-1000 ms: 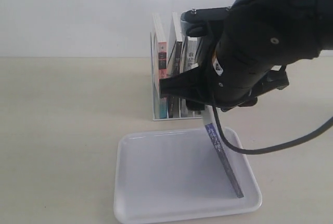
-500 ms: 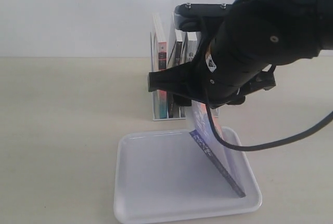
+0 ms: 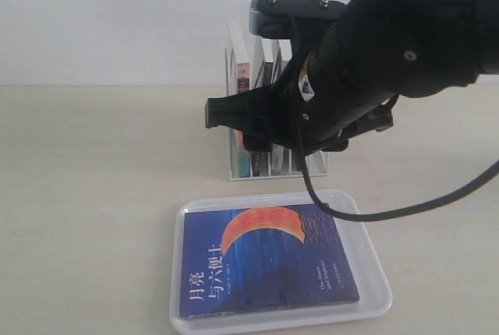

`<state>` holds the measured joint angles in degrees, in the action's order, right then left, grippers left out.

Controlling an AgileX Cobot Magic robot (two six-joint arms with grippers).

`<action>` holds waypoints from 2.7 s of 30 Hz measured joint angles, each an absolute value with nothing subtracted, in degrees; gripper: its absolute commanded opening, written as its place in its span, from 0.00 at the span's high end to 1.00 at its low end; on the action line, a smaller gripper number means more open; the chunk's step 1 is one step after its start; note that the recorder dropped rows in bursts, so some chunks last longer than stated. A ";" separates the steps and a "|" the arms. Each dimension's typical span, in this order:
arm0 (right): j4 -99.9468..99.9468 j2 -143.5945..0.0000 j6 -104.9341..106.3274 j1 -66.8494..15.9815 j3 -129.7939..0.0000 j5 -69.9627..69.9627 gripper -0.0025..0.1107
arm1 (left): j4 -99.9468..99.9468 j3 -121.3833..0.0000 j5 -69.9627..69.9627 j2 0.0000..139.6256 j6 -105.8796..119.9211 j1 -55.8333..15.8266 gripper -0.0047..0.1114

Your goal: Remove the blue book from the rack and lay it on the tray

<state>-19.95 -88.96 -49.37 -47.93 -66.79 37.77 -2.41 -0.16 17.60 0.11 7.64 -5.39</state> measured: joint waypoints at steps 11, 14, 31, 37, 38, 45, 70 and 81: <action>-22.52 -88.15 -48.67 -47.93 -66.79 37.18 0.50 | -2.41 -0.16 17.60 0.11 7.64 -5.39 0.92; -24.49 -86.46 -48.43 -47.93 -66.79 39.37 0.50 | -2.41 -0.16 17.60 0.11 7.64 -5.39 0.92; -33.23 -67.34 -42.30 -47.93 -66.79 56.62 0.50 | -2.41 -0.16 17.60 0.11 7.64 -5.39 0.92; -32.96 -65.58 -39.58 -47.93 -66.73 61.97 0.50 | -2.41 -0.16 17.60 0.11 7.64 -5.39 0.92; -32.79 -65.53 -39.20 -47.93 -66.45 62.07 0.50 | -2.41 -0.16 17.60 0.11 7.64 -5.39 0.92; -30.96 -65.53 -38.98 -47.93 -57.89 55.04 0.52 | -2.41 -0.16 17.60 0.11 7.64 -5.39 0.92; -24.29 -65.53 -39.10 -47.93 -41.95 40.37 0.97 | -2.41 -0.16 17.60 0.11 7.64 -5.39 0.92; -25.07 -65.53 -39.10 -47.93 -41.95 39.64 0.97 | -2.41 -0.16 17.60 0.11 7.64 -5.39 0.92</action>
